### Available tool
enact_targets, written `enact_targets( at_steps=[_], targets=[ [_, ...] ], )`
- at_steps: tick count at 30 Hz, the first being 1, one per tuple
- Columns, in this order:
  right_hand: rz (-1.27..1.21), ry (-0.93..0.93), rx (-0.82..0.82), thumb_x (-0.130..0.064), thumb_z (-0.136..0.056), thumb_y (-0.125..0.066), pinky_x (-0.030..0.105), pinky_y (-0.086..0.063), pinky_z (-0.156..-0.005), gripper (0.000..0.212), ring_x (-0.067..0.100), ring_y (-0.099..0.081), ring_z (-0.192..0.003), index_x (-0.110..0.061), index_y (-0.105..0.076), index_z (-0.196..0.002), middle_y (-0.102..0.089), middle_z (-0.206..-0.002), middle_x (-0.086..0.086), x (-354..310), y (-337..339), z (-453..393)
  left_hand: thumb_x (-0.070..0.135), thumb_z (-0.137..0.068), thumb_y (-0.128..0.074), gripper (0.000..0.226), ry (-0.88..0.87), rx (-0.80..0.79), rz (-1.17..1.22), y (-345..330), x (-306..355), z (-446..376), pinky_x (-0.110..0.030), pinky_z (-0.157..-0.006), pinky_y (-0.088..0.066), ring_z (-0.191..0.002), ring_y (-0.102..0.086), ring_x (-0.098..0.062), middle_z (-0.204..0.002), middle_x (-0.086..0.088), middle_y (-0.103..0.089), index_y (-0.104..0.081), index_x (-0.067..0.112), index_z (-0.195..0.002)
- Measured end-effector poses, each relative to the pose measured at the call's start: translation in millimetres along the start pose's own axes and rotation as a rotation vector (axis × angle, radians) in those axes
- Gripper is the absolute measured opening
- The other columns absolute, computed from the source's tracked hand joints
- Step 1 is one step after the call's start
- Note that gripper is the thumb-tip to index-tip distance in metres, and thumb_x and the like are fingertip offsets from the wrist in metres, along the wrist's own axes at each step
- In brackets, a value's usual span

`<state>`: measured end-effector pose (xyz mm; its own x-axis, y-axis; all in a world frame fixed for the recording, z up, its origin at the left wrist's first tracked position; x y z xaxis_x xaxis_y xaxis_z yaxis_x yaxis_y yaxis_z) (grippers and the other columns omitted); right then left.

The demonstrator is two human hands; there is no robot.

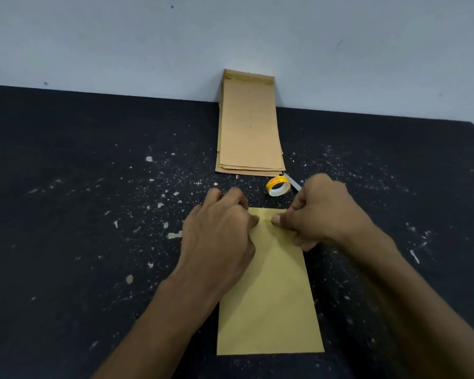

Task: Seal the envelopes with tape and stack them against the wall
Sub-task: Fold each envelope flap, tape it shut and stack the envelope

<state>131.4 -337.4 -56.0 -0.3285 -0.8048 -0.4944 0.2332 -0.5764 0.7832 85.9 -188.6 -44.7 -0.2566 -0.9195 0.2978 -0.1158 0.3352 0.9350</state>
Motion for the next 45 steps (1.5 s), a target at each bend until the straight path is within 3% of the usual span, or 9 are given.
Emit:
enact_targets(
  at_steps=[4, 15, 21, 25, 29, 33, 35, 40, 45],
  targets=[
    [0.021, -0.087, -0.083, -0.020, -0.073, -0.089, 0.042, -0.064, -0.070, 0.041, 0.026, -0.075, -0.062, -0.001, -0.066, -0.102, -0.070, -0.095, 0.023, 1, 6, -7, 0.023, -0.099, -0.047, 0.033, 0.006, 0.017, 0.003, -1, -2, 0, -0.025, -0.076, -0.037, -0.109, -0.039, -0.011, -0.125, 0.013, -0.050, -0.068, 0.031, -0.123],
    [0.055, -0.121, -0.014, -0.017, -0.067, -0.092, 0.023, -0.051, -0.039, 0.059, 0.024, -0.071, -0.049, 0.000, -0.059, -0.113, -0.061, -0.116, 0.025, 0, 18, -6, 0.021, -0.097, -0.051, 0.031, -0.012, 0.025, 0.020, 0, -2, 0, -0.024, -0.074, -0.031, -0.104, -0.038, -0.009, -0.120, 0.014, -0.051, -0.070, 0.031, -0.119],
    [0.052, -0.077, 0.038, -0.013, -0.068, -0.091, 0.032, -0.060, -0.048, 0.046, 0.025, -0.073, -0.054, -0.005, -0.063, -0.103, -0.063, -0.109, 0.023, -1, 18, -5, 0.020, -0.096, -0.053, 0.035, -0.004, 0.002, 0.143, 3, -14, -6, -0.023, -0.078, -0.035, -0.110, -0.044, -0.009, -0.118, 0.012, -0.056, -0.064, 0.030, -0.128],
    [0.166, 0.053, 0.104, -0.024, -0.066, -0.092, 0.043, -0.063, -0.072, 0.040, 0.019, -0.073, -0.066, -0.021, -0.067, -0.096, -0.068, -0.092, 0.007, -9, 20, 1, 0.034, -0.098, -0.057, 0.043, 0.017, -0.154, 0.078, -2, -22, -15, -0.032, -0.092, -0.042, -0.118, -0.039, -0.015, -0.127, 0.004, -0.044, -0.052, 0.028, -0.140],
    [0.236, 0.167, 0.154, -0.030, -0.068, -0.090, 0.048, -0.057, -0.089, 0.027, 0.025, -0.065, -0.100, -0.031, -0.070, -0.086, -0.065, -0.108, 0.004, -13, 17, 9, 0.034, -0.091, -0.069, 0.038, 0.065, -0.204, 0.130, 0, -26, -24, -0.036, -0.099, -0.043, -0.119, -0.037, -0.014, -0.125, 0.006, -0.043, -0.062, 0.028, -0.127],
    [0.193, 0.247, 0.097, -0.020, -0.073, -0.088, 0.039, -0.057, -0.083, 0.023, 0.016, -0.062, -0.091, -0.025, -0.065, -0.072, -0.065, -0.092, -0.002, -11, 16, 11, 0.021, -0.084, -0.077, 0.019, 0.123, -0.224, 0.347, 3, -32, -28, -0.024, -0.083, -0.046, -0.103, -0.050, -0.008, -0.110, 0.009, -0.054, -0.064, 0.028, -0.096],
    [0.093, 0.293, 0.060, -0.015, -0.076, -0.085, 0.030, -0.056, -0.072, 0.018, 0.012, -0.064, -0.081, -0.020, -0.068, -0.076, -0.068, -0.085, -0.001, -9, 20, 14, 0.015, -0.084, -0.077, 0.018, 0.151, -0.211, 0.503, 8, -39, -27, -0.020, -0.071, -0.048, -0.091, -0.059, -0.006, -0.099, 0.007, -0.064, -0.064, 0.027, -0.090],
    [-0.586, 0.364, -0.023, 0.006, -0.082, -0.074, 0.028, -0.055, -0.052, 0.017, 0.024, -0.063, -0.061, 0.003, -0.065, -0.096, -0.068, -0.072, 0.020, -12, 40, 20, 0.001, -0.083, -0.074, 0.032, 0.257, -0.167, 1.080, 28, -46, -19, -0.034, -0.080, -0.061, -0.091, -0.074, -0.019, -0.097, -0.006, -0.077, -0.063, 0.013, -0.111],
    [-1.053, 0.285, 0.105, 0.009, -0.082, -0.072, 0.028, -0.055, -0.047, 0.025, 0.018, -0.066, -0.058, 0.000, -0.064, -0.104, -0.068, -0.074, 0.015, -12, 61, 9, 0.002, -0.082, -0.073, 0.037, 0.244, -0.247, 1.189, 37, -37, -17, -0.029, -0.073, -0.060, -0.090, -0.075, -0.023, -0.098, -0.008, -0.077, -0.062, 0.011, -0.116]
  ],
)
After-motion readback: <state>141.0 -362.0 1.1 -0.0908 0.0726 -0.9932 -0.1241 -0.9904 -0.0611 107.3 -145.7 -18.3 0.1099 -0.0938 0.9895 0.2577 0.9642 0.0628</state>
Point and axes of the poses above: each hand's wrist, its own z-axis away from the middle knuckle, its own y-axis out of the back of the hand, x = y × z, the point moved 7 cm from there along -z, towards the middle knuckle
